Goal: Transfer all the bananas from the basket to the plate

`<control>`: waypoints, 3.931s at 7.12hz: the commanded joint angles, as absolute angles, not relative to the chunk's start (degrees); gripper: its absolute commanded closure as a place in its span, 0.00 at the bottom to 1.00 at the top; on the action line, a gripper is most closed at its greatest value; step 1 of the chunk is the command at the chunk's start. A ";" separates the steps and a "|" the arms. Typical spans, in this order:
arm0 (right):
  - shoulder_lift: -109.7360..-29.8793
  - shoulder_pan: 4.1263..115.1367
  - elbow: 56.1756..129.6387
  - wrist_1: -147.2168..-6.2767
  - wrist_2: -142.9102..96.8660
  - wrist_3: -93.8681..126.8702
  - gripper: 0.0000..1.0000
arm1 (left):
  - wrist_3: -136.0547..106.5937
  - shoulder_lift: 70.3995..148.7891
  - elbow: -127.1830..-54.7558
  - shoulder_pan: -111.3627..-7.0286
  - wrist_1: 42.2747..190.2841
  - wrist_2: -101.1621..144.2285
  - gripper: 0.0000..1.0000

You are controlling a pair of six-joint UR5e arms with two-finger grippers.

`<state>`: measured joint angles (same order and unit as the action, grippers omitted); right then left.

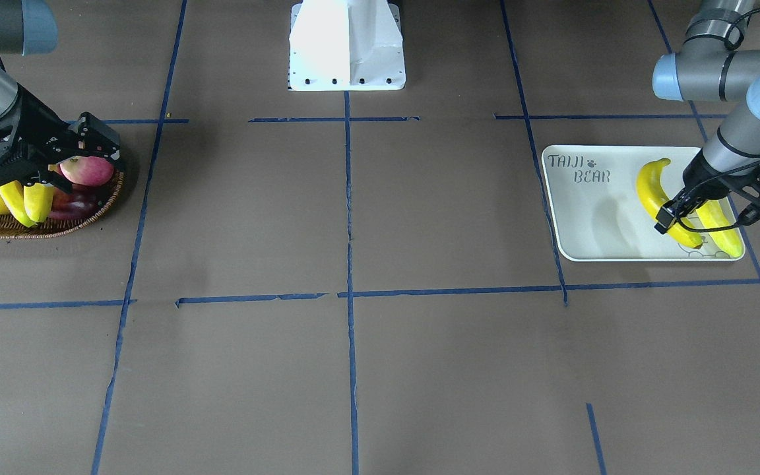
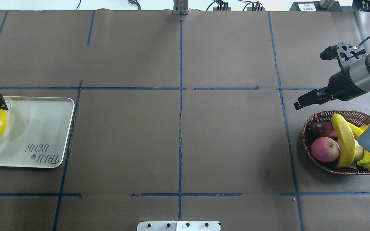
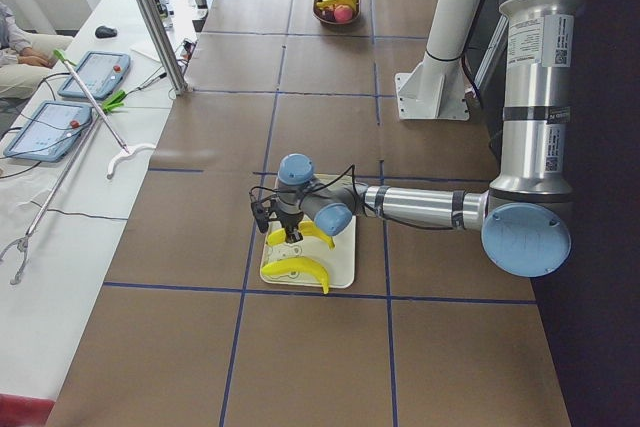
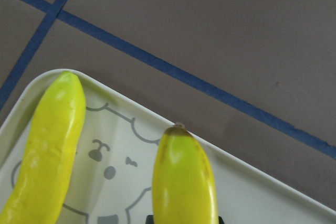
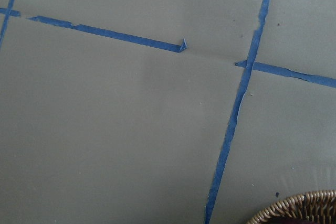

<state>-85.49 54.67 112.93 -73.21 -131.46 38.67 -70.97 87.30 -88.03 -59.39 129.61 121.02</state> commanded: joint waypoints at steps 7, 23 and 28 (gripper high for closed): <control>-89.45 55.90 115.65 -73.30 -131.04 38.58 0.00 | -65.48 86.31 -91.46 -68.56 136.51 135.18 0.00; -114.60 48.79 112.68 -55.90 -114.44 42.54 0.21 | -66.09 86.13 -98.44 -66.88 135.44 132.45 0.00; -114.00 47.64 112.41 -55.81 -114.17 42.45 0.83 | -66.09 86.13 -98.35 -66.88 135.44 132.36 0.00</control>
<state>-114.20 47.77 112.29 -55.89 -113.97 42.46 -66.09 86.13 -98.41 -66.89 135.44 132.36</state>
